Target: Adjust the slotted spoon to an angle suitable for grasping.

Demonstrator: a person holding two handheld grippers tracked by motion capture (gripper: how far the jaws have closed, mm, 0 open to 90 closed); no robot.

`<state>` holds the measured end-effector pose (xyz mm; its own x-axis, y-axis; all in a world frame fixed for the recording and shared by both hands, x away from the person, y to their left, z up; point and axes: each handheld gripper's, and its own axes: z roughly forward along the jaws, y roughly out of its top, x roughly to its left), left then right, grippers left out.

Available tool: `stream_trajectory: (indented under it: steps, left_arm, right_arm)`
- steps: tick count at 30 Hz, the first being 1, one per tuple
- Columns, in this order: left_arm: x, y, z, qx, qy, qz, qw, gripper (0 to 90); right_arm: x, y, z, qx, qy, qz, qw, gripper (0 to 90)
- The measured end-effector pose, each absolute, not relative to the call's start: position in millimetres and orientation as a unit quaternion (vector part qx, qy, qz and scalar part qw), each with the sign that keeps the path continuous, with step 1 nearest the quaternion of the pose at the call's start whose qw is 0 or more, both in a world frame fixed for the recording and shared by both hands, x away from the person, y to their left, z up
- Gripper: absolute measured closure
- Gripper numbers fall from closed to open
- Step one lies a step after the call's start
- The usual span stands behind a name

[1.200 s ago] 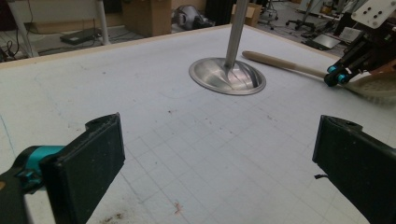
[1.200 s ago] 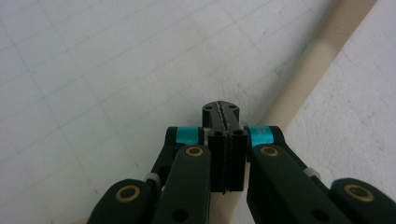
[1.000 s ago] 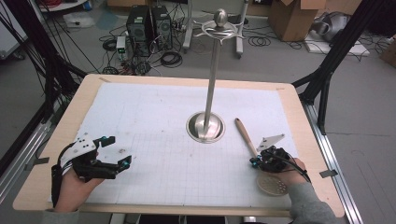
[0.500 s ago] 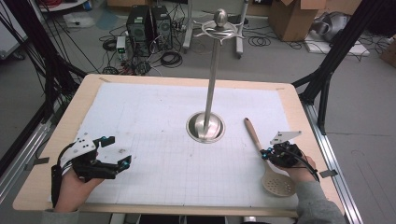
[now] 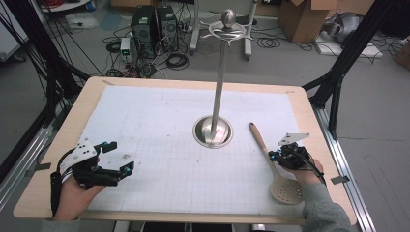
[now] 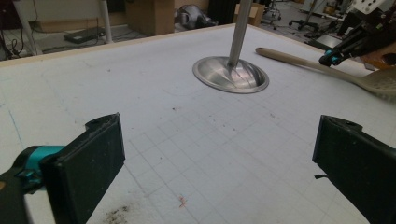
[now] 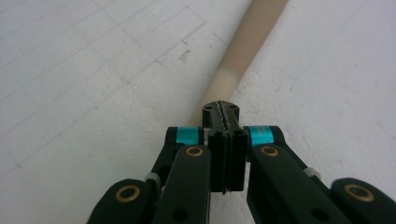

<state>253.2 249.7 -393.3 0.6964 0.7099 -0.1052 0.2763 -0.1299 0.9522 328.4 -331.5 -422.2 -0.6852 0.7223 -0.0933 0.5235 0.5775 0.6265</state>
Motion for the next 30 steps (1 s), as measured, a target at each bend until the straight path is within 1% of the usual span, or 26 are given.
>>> stream_trajectory:
  steps: [9, 21, 30]
  left_arm:
    - [252.8, 249.6, -393.4, 0.727, 0.339, 0.191, 0.566, 2.7]
    - [250.5, 252.5, -393.1, 0.726, 0.341, 0.193, 0.565, 2.7]
    - [249.6, 254.6, -393.8, 0.725, 0.344, 0.194, 0.564, 2.7]
  right_arm:
    - [331.1, -321.0, -421.5, 0.316, 0.889, 0.285, 0.171, 90.0]
    - [332.7, -313.5, -421.5, 0.261, 0.905, 0.299, 0.154, 90.0]
    - [334.7, -309.9, -415.2, 0.269, 0.907, 0.275, 0.171, 90.0]
